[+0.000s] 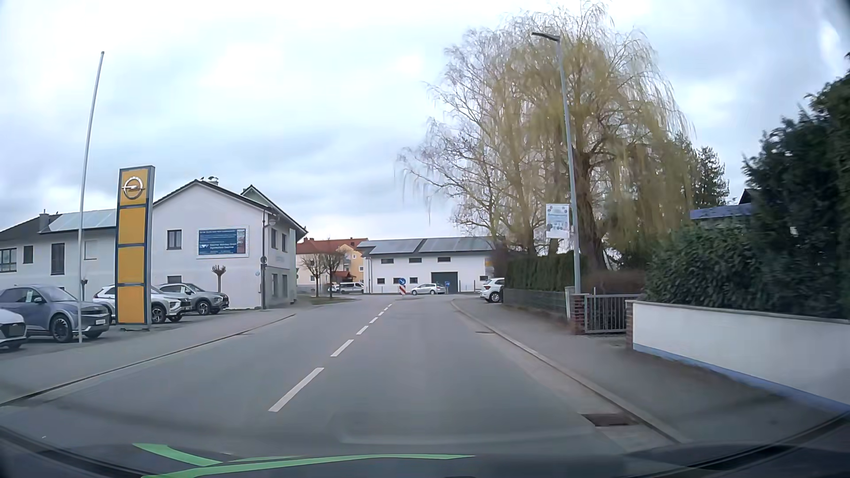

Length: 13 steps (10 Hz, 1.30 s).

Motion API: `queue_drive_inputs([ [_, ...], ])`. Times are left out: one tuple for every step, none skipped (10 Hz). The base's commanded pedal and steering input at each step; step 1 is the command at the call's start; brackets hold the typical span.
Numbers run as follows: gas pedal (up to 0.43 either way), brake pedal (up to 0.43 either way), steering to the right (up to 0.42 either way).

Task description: Follow the waypoints while adhering to traffic rules and regulations

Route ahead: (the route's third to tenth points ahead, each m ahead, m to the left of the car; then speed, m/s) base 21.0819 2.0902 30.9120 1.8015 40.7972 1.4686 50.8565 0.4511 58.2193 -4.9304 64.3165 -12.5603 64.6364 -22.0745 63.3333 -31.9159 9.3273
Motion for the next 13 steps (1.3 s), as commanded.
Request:
queue_drive_inputs([
  [0.000,0.000,0.000],
  [0.000,0.000,0.000],
  [0.000,0.000,0.000],
  [0.000,0.000,0.000],
  [0.000,0.000,0.000],
  [0.000,0.000,0.000],
  [0.000,0.000,0.000],
  [0.000,0.000,0.000],
  [0.000,0.000,0.000],
  [0.000,0.000,0.000],
  [0.000,0.000,0.000],
  [0.000,0.000,0.000],
  [0.000,0.000,0.000],
])
